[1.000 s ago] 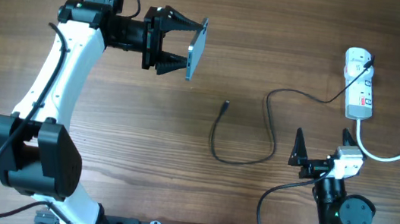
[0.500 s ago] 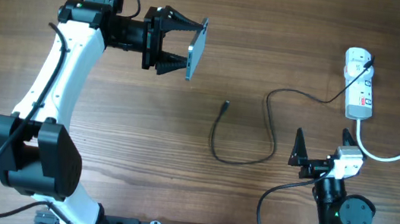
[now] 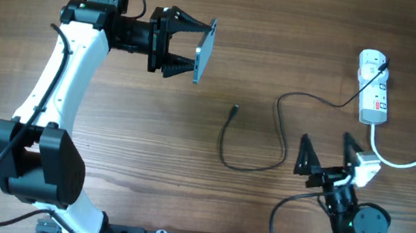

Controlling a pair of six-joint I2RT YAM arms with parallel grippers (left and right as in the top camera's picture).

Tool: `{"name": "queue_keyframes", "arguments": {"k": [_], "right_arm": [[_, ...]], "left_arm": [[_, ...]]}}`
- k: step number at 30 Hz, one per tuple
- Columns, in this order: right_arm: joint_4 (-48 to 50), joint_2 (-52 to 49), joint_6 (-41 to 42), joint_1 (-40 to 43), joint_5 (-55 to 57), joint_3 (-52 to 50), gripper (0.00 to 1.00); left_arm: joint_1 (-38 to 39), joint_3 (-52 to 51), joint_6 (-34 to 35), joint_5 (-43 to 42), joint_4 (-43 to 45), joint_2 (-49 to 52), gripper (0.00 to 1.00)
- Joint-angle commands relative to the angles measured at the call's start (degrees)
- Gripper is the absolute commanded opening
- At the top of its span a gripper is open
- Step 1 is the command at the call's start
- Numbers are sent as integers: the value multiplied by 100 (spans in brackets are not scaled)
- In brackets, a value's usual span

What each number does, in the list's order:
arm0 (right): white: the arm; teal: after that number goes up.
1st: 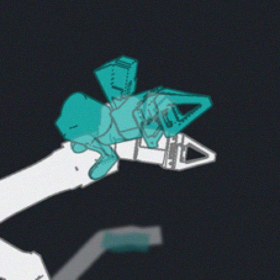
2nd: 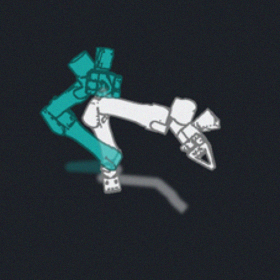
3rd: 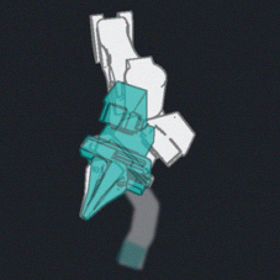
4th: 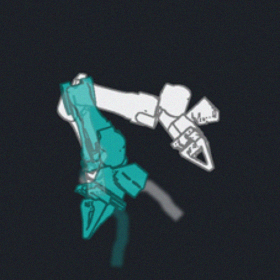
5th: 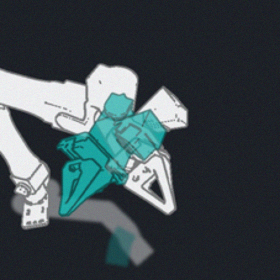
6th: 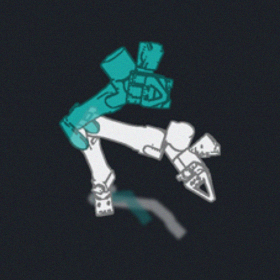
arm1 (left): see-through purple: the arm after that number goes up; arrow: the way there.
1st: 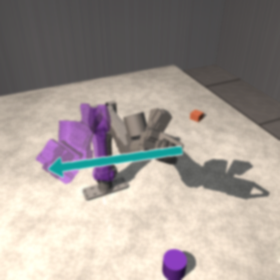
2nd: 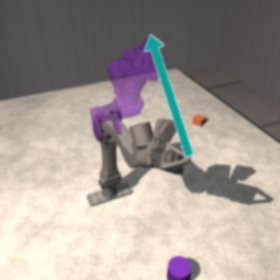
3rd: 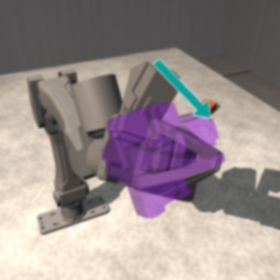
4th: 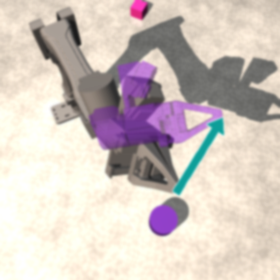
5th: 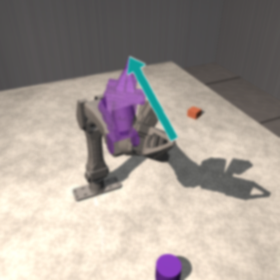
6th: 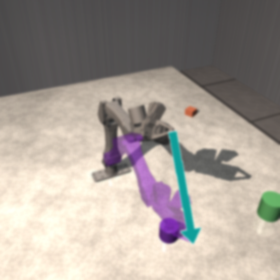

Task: Plug charger to phone and switch on socket

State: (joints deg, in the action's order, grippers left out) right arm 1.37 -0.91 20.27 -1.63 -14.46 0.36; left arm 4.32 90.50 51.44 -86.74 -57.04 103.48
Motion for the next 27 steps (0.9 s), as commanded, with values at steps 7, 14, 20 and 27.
{"name": "queue_keyframes", "arguments": {"k": [7,14,20,27], "right_arm": [[1674,11,4041,4,-2304,50,100],[-1738,-2111,1357,4,-2638,3095,100],[-2295,-4636,1904,-11,-4229,4548,100],[-2284,-5462,1561,-1950,-2706,5298,99]], "left_arm": [[-31,114,186,356,-7,-201,71],[-31,114,310,439,-2,-201,70],[-31,114,389,614,-4,-201,70],[-31,114,457,946,-4,-201,70]]}}
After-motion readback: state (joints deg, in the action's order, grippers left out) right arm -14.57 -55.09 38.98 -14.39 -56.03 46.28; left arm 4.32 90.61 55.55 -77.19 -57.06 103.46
